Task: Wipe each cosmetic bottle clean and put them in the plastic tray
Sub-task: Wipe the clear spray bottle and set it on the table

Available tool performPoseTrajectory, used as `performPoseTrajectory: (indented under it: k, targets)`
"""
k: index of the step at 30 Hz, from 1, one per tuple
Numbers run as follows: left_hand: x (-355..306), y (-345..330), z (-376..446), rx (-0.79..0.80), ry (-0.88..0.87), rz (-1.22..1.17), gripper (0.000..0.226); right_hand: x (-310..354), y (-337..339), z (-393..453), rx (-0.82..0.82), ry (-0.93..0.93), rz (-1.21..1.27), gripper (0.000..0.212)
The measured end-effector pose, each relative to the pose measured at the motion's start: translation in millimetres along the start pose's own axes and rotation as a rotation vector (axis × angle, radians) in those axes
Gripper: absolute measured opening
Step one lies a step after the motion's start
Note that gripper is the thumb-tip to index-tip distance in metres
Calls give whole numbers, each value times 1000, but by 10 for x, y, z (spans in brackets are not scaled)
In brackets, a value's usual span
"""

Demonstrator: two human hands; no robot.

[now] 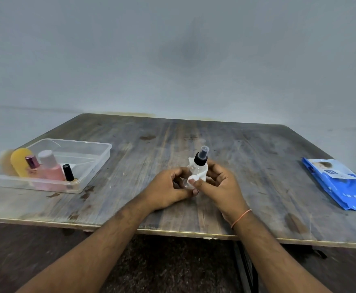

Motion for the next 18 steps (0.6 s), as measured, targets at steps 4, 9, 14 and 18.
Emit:
performPoseTrajectory:
  k: [4, 9, 14, 18]
  targets:
    - [-22, -5, -10, -17, -38, -7, 37, 19, -31, -15, -12, 23, -31, 47]
    - [-71, -18, -18, 23, -12, -48, 26, 19, -3, -2, -49, 22, 41, 46]
    - [-117, 30, -58, 94, 47, -281, 16, 22, 43, 34, -107, 17, 180, 41]
    - [-86, 76, -48, 107, 31, -350, 22, 11, 70, 46, -123, 17, 214, 39]
Point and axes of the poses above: each hand's wrist, its own z-axis towards the middle knuckle, its own y-axis out of the back of the hand, x = y × z, the point moved 4 cm from there along z, towards the middle knuckle, and after that the axes turned 5 degrees about z, right-handed, at the moved point
